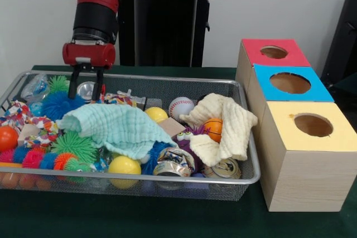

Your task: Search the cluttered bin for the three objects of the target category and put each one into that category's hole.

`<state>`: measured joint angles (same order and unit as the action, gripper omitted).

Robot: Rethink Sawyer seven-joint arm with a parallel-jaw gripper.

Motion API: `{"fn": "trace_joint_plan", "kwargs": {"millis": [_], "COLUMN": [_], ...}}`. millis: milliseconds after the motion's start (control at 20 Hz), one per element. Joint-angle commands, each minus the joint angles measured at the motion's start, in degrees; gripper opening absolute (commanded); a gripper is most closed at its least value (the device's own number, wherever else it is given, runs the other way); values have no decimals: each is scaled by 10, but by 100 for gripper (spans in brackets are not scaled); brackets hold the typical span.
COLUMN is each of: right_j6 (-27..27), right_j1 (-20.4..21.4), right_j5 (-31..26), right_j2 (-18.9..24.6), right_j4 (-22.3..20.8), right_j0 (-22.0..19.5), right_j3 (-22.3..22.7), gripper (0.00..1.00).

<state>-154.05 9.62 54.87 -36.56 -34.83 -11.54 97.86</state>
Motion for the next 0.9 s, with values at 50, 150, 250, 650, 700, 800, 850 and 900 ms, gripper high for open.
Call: {"fn": "trace_joint_plan", "kwargs": {"millis": [50,150,250,650,700,800,850,900], "right_j6": [42,43,45,42,43,48,52,52], "right_j1": [-22,-25,-30,-53,-57,-66,-74,-78], "right_j5": [73,75,83,100,103,110,116,118], "right_j2": [76,77,79,83,83,83,84,84], "right_j4": [43,46,58,90,96,111,124,129], "right_j0": [2,2,1,3,3,7,10,11], "right_j3": [-5,-7,-7,-17,-18,-21,-23,-24], "gripper": [100,100,100,100,100,100,100,100]}}
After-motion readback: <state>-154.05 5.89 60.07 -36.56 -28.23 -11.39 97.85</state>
